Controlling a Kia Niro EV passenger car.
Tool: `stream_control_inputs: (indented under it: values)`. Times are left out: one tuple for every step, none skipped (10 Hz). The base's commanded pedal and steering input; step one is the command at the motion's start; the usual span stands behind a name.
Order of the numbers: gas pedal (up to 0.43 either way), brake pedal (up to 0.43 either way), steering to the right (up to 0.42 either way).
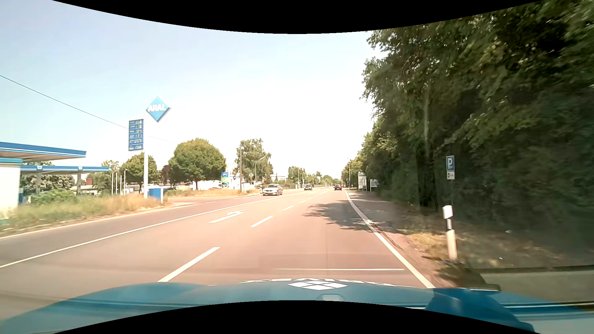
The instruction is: Follow the waypoints while adhering to traffic rules and regulations
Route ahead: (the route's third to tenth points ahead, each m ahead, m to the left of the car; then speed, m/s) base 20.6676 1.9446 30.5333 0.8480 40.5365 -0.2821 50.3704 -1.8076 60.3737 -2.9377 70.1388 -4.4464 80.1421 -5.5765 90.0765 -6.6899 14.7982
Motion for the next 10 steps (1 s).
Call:
stream_control_inputs:
  values:
    - [0.197, 0.0, 0.025]
    - [0.197, 0.0, 0.025]
    - [0.197, 0.0, 0.025]
    - [0.197, 0.0, 0.025]
    - [0.197, 0.0, 0.026]
    - [0.197, 0.0, 0.026]
    - [0.197, 0.0, 0.025]
    - [0.197, 0.0, 0.025]
    - [0.197, 0.0, 0.024]
    - [0.197, 0.0, 0.023]
